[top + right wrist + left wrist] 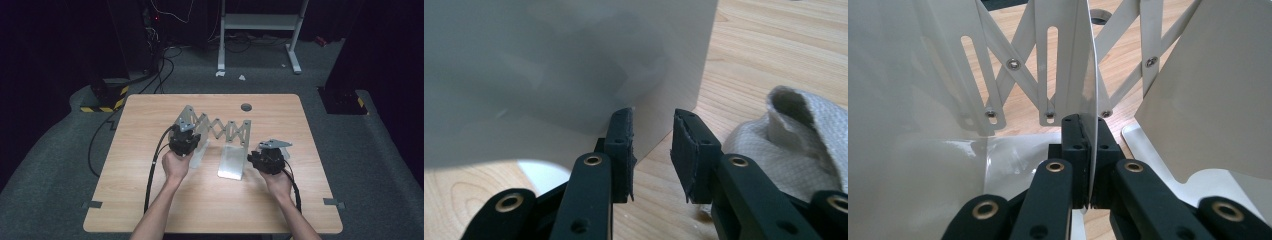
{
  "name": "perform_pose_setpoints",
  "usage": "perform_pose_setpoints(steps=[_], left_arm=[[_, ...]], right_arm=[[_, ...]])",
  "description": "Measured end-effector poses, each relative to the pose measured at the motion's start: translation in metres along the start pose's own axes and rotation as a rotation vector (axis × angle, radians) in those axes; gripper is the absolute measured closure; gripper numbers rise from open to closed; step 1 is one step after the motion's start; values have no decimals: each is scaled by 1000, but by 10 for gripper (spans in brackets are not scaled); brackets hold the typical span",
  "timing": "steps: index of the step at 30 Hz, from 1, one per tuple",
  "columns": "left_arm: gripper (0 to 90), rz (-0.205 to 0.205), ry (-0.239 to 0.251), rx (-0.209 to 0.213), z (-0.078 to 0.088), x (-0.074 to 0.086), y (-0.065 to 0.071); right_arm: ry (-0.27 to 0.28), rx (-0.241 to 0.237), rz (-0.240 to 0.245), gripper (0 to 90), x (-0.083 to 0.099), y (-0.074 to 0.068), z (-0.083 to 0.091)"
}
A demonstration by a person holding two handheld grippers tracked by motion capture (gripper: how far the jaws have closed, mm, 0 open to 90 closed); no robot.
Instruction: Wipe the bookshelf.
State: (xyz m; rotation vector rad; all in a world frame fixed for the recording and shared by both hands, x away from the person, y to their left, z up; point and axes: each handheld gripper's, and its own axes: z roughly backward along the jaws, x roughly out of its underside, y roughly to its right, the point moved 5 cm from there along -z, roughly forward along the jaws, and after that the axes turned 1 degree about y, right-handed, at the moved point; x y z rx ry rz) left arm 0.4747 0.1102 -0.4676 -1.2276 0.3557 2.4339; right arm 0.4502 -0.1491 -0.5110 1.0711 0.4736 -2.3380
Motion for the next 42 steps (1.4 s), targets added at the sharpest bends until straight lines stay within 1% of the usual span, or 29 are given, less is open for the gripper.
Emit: perform_pose_setpoints(steps=[8, 13, 14, 17, 26, 31, 35, 42], left_arm=[[888, -14, 2, 15, 1, 0, 2], [889, -17, 3, 19, 1, 0, 1], [889, -17, 3, 19, 1, 0, 1], [889, -19, 3, 21, 0, 0, 1], [888, -23, 7, 25, -2, -3, 1], [889, -33, 13, 28, -3, -3, -3], [890, -41, 13, 32, -3, -3, -3], [891, -46, 14, 36, -4, -3, -4]], right_arm=[[-9, 16, -31, 702, -3, 7, -2], [-4, 27, -49, 708, -10, 14, -6], [-10, 26, -57, 709, -11, 16, -7], [-13, 30, -64, 716, -14, 18, -8], [-16, 26, -46, 723, -15, 14, -8], [-16, 24, -31, 722, -15, 10, -9], [-20, 30, -40, 716, -17, 13, -11], [-15, 55, -54, 722, -28, 20, -12]])
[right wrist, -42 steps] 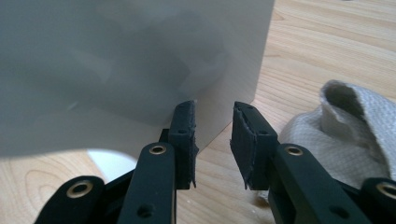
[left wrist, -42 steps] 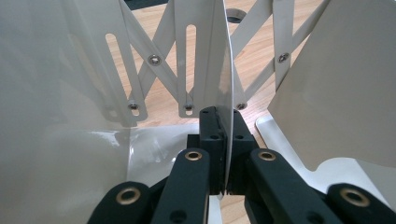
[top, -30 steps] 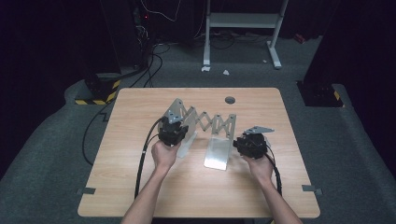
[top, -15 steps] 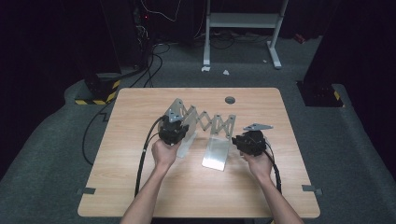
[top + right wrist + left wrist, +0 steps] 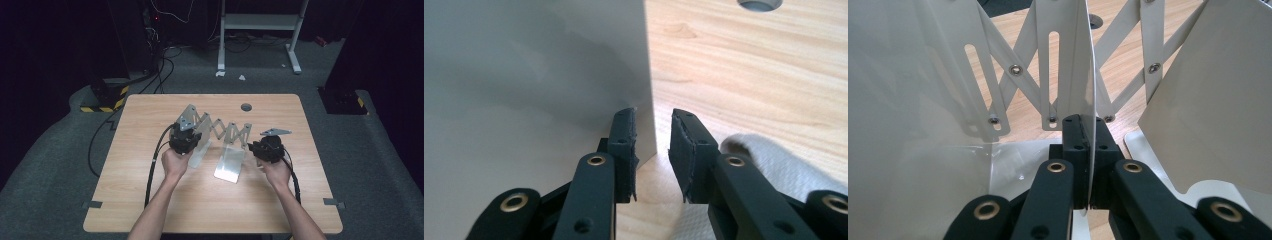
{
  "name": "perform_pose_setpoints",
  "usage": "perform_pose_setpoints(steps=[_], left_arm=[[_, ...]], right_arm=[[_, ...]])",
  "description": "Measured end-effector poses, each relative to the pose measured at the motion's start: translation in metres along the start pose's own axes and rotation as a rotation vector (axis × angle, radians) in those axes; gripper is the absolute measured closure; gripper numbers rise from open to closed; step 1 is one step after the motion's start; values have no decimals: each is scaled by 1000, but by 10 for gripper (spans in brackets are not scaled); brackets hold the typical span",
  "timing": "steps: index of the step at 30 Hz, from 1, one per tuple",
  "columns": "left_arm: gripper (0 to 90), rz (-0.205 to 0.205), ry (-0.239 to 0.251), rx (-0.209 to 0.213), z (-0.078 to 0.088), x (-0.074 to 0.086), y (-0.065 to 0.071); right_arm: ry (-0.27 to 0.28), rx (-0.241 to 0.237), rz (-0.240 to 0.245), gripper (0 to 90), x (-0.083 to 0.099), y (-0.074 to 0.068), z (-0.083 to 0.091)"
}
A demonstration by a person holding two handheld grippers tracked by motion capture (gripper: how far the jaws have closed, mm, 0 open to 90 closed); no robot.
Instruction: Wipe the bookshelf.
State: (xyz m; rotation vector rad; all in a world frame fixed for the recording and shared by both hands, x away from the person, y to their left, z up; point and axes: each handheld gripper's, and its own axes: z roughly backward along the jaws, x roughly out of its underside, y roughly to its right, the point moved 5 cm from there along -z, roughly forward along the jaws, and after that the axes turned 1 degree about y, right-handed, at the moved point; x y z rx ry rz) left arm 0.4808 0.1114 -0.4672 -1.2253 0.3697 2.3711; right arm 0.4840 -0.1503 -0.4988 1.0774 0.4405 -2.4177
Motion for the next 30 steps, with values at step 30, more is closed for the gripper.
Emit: perform_pose_setpoints(steps=[30], left_arm=[[890, -41, -10, 35, -8, -6, 6]], right_arm=[[14, -26, -52, 737, -2, 12, -1]])
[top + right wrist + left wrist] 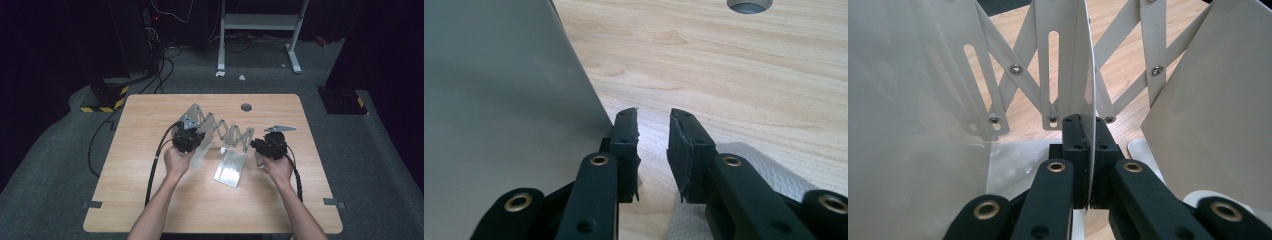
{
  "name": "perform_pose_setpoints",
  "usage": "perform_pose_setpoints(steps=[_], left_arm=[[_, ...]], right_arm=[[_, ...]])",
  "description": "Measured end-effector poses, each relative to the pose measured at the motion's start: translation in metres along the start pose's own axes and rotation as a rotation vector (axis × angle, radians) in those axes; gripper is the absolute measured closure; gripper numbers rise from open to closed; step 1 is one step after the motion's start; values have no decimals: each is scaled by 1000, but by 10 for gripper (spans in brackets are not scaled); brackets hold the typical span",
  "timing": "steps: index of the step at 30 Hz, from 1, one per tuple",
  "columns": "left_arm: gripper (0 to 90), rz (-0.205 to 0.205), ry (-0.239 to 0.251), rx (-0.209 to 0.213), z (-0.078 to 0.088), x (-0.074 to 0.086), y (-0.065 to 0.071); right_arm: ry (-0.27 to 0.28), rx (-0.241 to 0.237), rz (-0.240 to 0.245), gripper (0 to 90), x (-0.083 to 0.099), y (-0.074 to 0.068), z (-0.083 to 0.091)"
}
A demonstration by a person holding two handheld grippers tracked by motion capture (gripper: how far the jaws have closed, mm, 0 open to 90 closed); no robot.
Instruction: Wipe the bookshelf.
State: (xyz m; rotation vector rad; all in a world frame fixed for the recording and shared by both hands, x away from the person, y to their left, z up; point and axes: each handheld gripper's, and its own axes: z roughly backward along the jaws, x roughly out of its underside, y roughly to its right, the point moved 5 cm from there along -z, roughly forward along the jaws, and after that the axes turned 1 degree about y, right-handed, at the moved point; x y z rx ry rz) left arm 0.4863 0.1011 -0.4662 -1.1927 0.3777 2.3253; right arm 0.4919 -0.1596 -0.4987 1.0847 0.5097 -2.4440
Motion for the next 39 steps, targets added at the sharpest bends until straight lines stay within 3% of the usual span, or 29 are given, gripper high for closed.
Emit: perform_pose_setpoints(steps=[15, 25, 34, 39], left_arm=[[880, -21, 5, 26, -4, 0, 2], [694, 3, -19, 0, 3, 16, -5], [625, 2, -99, -55, 10, 44, -8], [601, 58, -171, -100, 7, 66, -16]], right_arm=[[5, -23, 29, 729, 13, -10, 8], [4, -27, 24, 714, 13, -8, 6], [8, -26, 24, 744, 10, -8, 4], [3, -25, 29, 765, 9, -7, 3]])
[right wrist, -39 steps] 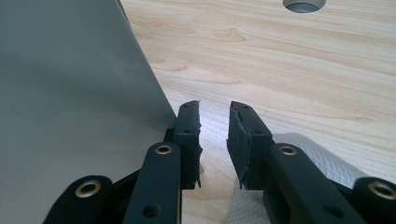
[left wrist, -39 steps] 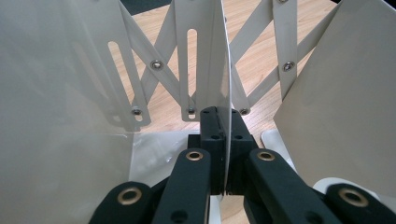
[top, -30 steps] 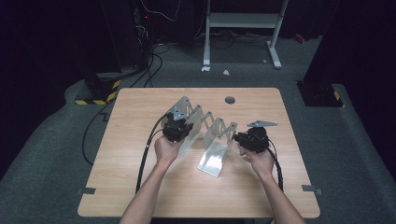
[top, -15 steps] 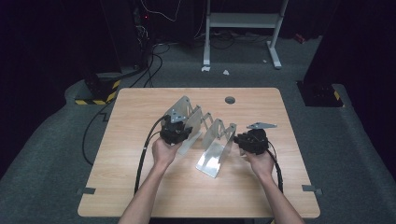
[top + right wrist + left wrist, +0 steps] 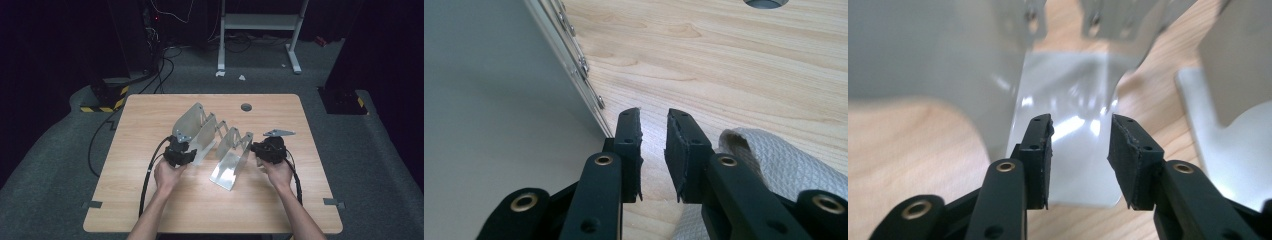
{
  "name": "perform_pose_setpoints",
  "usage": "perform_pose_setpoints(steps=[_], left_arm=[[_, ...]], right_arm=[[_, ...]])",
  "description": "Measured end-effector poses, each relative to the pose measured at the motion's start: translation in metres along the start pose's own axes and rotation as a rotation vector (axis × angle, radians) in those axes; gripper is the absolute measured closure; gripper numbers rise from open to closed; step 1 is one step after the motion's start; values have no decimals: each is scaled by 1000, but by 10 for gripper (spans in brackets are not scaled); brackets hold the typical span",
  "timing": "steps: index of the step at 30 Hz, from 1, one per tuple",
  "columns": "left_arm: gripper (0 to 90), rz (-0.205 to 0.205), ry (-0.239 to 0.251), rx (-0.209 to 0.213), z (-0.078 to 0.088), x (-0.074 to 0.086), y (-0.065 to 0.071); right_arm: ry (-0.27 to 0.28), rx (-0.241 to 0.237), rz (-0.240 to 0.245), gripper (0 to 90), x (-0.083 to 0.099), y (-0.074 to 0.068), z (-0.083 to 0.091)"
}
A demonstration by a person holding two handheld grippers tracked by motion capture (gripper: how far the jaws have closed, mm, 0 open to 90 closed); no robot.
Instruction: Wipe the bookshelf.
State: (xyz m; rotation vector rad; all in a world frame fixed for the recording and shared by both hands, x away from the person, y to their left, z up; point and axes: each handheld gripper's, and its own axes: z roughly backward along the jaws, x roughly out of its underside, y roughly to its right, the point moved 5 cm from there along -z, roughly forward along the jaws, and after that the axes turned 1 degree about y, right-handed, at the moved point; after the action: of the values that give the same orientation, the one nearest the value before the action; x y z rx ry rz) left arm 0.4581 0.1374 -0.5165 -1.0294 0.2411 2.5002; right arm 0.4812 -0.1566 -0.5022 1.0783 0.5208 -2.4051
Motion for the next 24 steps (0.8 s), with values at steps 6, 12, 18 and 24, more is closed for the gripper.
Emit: perform_pose_setpoints(steps=[6, 12, 18, 24], left_arm=[[583, 53, -60, -35, -7, 18, -8], [570, 82, -101, -50, -15, 25, -12], [555, 104, -104, -44, -20, 28, -13], [556, 113, -90, -44, -22, 26, -15]], right_arm=[[0, -2, 10, 802, -2, -1, -1], [-7, -5, 12, 835, -2, -3, -2], [-10, -12, 22, 854, -2, -3, -2], [-12, -16, 26, 867, -2, -4, -2]])
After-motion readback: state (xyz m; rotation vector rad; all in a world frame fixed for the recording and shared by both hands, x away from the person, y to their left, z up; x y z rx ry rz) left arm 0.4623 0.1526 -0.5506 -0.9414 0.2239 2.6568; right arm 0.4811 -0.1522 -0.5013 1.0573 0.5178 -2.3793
